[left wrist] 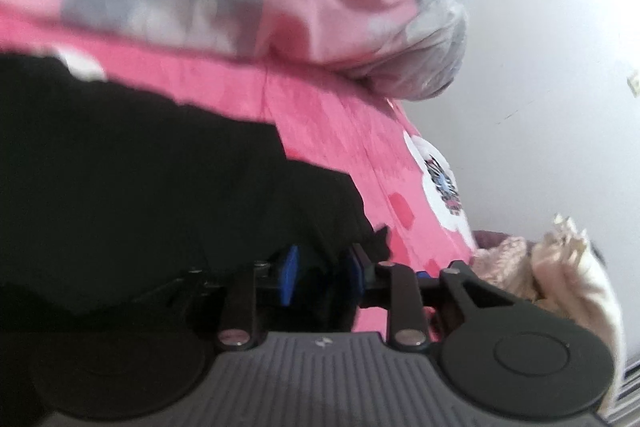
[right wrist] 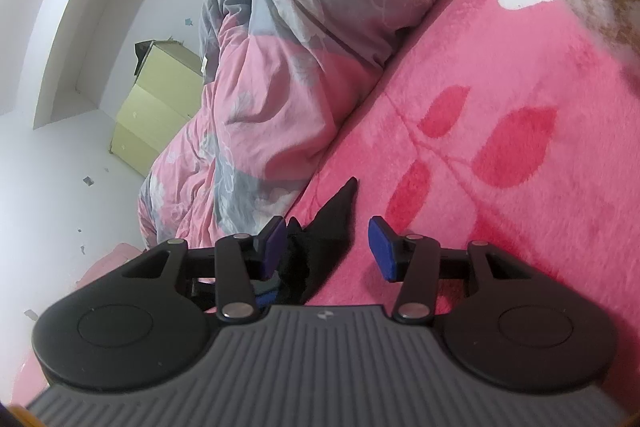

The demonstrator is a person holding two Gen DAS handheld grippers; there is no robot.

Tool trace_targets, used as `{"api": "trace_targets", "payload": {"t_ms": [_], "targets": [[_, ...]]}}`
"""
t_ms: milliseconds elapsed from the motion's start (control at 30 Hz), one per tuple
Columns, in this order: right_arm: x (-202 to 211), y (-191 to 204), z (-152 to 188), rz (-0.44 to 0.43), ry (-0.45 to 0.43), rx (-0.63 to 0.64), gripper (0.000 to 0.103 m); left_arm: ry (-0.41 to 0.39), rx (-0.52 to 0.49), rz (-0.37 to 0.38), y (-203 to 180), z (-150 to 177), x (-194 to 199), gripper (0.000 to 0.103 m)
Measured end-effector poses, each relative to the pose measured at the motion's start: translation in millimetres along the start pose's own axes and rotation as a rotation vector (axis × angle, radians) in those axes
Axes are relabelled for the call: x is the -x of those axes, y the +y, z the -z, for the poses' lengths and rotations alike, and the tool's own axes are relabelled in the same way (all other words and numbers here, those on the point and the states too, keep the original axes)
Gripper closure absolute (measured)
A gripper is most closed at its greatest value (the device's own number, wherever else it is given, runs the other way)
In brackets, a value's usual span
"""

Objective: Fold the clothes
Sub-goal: 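Grasp the shirt edge with the left gripper while the right gripper holds the sleeve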

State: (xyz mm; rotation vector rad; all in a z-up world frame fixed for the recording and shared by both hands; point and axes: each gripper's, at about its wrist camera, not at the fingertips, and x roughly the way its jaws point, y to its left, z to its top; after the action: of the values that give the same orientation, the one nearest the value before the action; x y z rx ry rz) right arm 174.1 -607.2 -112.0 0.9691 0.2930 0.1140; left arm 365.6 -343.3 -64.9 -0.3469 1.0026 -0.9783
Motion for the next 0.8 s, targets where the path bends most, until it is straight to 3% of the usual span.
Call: {"api": "trace_targets", "payload": {"t_ms": [100,167,267,367,433,500,600,800], "targets": [[0.3,-0.6,0.5,-0.002,-0.002,-0.004,0.058,-0.044,-0.099,-0.071,-16.3,3.3,12.4,0.075],[0.3,-0.9,0.8,-0.002,-0.002,-0.005,0.058,-0.086,-0.223,-0.117,-34.8,8.9,24.3,0.075],[0.2,-1.3,0.9,-0.003,-0.003,-0.007,0.058,-0.129,-0.539,-0.181,-80.7,33.0,29.1,0.075],[0.3,-1.2,1.1,-0.003,-0.003,-0.007,0.058,-0.163,-0.931,-0.316,-121.7,73.2,12.7,0.076],[0.7,-1.3,1.1,-0.003,-0.004,-0.008,0.058,-0.175,-1.136,-0.395,-134.6,98.3,-3.7,0.078],[0.7,-1.8,1.1,-0.005,-0.004,-0.010,0.058,-0.130,-1.211,-0.419,-137.7,108.3,-19.1,0.084],[0.4,-2.1,0.7,-0.006,-0.005,-0.012,0.058,-0.079,-1.217,-0.461,-132.9,107.5,-37.4,0.083],[1.3,-2.3,1.5,-0.006,-0.007,-0.012,0.058,-0.079,-1.194,-0.494,-126.3,104.0,-41.3,0.078]]}}
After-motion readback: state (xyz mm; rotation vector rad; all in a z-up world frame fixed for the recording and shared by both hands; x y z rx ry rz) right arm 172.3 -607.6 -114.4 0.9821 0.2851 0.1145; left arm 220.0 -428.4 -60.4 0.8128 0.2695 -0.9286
